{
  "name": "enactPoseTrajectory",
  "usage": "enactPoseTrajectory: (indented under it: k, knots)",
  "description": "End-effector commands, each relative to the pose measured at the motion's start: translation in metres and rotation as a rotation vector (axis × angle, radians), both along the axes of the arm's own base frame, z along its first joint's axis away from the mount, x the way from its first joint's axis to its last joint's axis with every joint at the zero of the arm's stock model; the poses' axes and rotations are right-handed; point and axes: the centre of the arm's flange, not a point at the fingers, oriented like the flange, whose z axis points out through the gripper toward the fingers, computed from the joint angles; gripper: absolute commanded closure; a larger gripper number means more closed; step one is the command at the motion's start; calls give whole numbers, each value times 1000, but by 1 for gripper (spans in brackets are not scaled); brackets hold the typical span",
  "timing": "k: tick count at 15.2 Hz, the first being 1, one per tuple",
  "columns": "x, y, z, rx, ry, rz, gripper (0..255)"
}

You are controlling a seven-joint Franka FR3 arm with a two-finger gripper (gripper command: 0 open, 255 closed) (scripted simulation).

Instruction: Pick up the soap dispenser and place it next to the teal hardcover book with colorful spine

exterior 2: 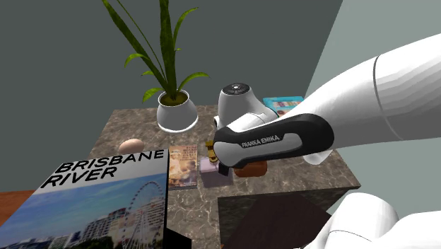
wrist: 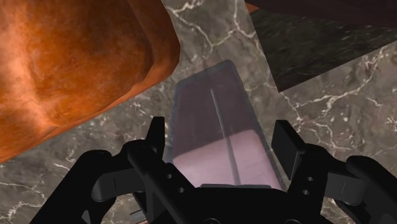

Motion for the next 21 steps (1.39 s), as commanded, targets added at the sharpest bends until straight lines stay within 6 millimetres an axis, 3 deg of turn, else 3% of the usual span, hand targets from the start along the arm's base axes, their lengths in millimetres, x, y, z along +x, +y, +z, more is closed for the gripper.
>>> enactPoseTrajectory:
  k: [1, 21]
  knots:
    - [0, -1, 10, 0, 0, 0, 255]
    - [0, -1, 116, 0, 0, 0, 255]
